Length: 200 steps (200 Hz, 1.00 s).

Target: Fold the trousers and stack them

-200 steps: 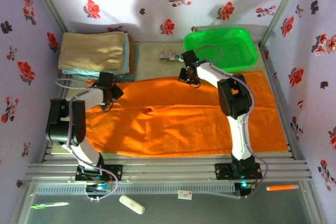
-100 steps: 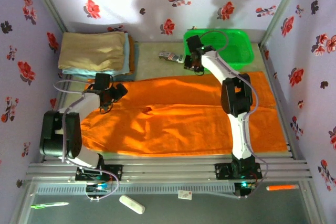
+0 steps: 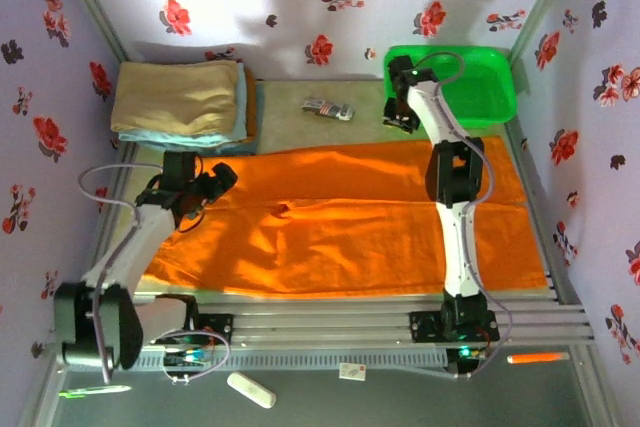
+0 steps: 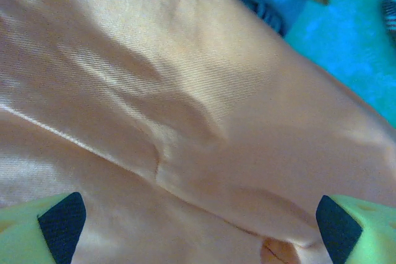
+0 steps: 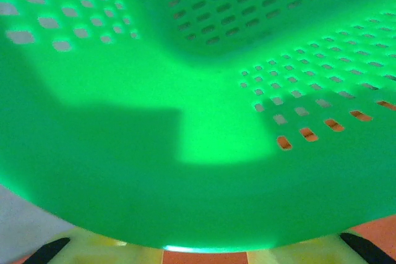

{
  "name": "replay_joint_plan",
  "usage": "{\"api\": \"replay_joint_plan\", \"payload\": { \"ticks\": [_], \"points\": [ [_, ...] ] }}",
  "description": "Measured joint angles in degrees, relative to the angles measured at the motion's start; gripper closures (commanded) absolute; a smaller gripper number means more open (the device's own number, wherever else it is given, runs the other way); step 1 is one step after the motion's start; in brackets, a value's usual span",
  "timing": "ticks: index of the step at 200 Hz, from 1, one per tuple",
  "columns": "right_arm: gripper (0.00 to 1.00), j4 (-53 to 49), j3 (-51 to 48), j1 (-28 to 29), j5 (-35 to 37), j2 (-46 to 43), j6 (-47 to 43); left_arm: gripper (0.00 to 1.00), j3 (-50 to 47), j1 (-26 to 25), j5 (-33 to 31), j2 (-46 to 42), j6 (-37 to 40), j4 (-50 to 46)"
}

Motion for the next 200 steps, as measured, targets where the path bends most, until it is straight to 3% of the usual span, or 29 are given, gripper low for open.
{"api": "replay_joint_plan", "payload": {
  "ticks": [24, 44, 70, 92, 114, 128, 148, 180, 200],
  "points": [
    [0.57, -0.11, -0.87, -1.22, -0.48, -1.05, -0.52, 0.0, -0.17, 0.59, -4.13, -10.8, -2.43, -8.48],
    [0.54, 4.13, -7.61, 0.09, -0.35, -6.75, -1.25, 0.0, -0.79, 1.55, -8.87, -18.84, -6.99, -17.64],
    [0.53, 12.26, -21.62, 3.41, -0.59, -21.64, -1.2, 0.04, -3.48, 2.14, -14.19, -26.71, -14.91, -30.77],
    [0.51, 19.61, -36.87, 6.64, -1.49, -38.21, -0.07, 0.08, -6.14, 2.14, -16.31, -28.11, -20.79, -38.97],
    [0.51, 25.14, -50.56, 8.44, -2.64, -51.78, 1.64, 0.12, -7.26, 2.14, -16.9, -25.62, -25.18, -38.38],
    [0.51, 27.54, -58.49, 8.41, -3.37, -57.68, 2.93, 0.2, -9.01, 2.14, -16.61, -23.89, -27.52, -37.51],
    [0.51, 28.5, -67.73, 8.28, -3.69, -62.4, 4.28, 0.33, -12.52, 2.14, -16.02, -22.84, -29.31, -36.09],
    [0.49, 25.79, -78.16, 6.99, -3.58, -68.94, 5.03, 0.4, -18.23, 2.14, -13.46, -19.23, -30.62, -31.8],
    [0.49, 24.0, -80.65, 4.26, -3.56, -73.48, 4.98, 0.58, -20.59, 2.14, -12.35, -15.63, -31.17, -28.55]
  ]
}}
